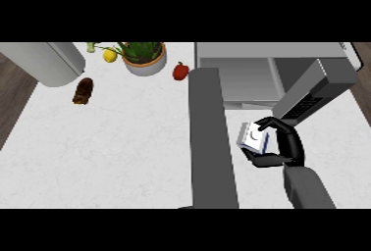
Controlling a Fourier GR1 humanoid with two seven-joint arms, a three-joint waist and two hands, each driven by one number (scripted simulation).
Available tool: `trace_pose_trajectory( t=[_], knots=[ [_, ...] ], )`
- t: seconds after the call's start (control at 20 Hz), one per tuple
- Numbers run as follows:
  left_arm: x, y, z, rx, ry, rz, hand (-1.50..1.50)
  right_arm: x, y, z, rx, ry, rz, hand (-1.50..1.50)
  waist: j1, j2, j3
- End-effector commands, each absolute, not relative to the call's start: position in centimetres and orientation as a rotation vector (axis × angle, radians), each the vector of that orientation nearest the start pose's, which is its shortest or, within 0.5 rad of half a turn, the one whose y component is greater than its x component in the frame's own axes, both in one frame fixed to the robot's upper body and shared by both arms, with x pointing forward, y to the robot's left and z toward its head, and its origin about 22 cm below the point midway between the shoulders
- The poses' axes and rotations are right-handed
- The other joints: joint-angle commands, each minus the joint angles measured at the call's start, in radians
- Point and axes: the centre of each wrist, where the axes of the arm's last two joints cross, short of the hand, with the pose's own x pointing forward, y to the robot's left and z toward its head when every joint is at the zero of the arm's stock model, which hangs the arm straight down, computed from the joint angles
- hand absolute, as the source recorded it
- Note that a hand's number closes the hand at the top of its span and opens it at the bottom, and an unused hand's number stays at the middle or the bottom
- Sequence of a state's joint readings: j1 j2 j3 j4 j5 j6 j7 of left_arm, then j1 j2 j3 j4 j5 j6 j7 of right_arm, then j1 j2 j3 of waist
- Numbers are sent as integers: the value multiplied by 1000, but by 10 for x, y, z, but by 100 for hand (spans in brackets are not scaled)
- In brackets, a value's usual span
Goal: Pick up the milk, place it into the microwave and close the microwave
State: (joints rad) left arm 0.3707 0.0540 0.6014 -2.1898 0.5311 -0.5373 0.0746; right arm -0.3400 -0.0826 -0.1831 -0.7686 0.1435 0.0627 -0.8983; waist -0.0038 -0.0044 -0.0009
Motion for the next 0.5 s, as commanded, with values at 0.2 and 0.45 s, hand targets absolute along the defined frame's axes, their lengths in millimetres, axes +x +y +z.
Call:
trace_pose_trajectory(
  t=[0.2,0.45],
  knots=[
    [101,347,104,11,-1954,32,-150,316,-212,-38,-79,-1987,192,150,3,2,0],
    [100,373,80,9,-1932,37,-150,348,-192,-18,-188,-2004,233,150,11,5,0]
  ],
)
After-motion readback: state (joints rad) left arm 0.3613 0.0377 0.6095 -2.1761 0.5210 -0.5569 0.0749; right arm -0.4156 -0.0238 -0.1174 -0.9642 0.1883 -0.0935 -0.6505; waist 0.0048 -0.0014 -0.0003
